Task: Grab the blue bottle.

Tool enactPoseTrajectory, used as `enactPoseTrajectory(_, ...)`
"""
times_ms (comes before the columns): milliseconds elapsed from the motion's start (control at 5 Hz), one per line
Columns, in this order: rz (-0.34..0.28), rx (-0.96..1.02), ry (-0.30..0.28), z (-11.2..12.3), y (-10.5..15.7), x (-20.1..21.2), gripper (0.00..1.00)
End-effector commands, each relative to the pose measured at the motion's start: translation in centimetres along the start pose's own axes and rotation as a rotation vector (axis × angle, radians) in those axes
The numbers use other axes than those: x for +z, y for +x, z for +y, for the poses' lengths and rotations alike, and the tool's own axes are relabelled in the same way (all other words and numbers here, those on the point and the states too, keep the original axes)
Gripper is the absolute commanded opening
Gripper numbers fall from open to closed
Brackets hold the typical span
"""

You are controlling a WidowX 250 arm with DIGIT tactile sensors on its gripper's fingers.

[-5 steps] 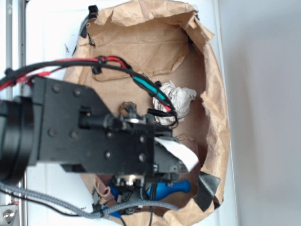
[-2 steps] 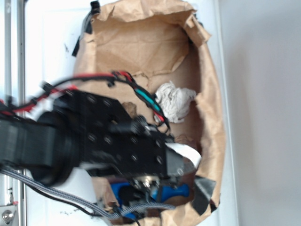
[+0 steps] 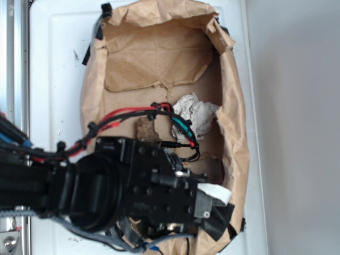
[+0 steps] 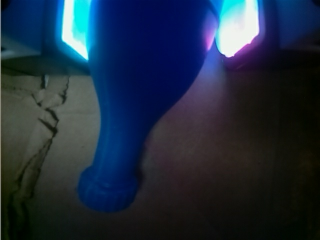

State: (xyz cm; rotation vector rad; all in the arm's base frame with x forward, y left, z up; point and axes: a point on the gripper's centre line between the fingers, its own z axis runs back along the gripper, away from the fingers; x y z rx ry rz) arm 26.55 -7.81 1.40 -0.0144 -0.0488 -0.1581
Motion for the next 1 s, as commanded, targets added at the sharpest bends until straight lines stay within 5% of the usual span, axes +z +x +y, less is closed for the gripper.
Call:
enactPoseTrajectory(0, -0.165, -0.028, -0.073, 0.9, 1.7, 4.7, 0.00)
enactPoseTrajectory(400, -0.380, -0.060, -0.155, 5.3, 1.3, 12.5, 0.00)
enactPoseTrajectory(800, -0.379, -0.113, -0.207, 6.8, -1.2, 16.7, 0.00)
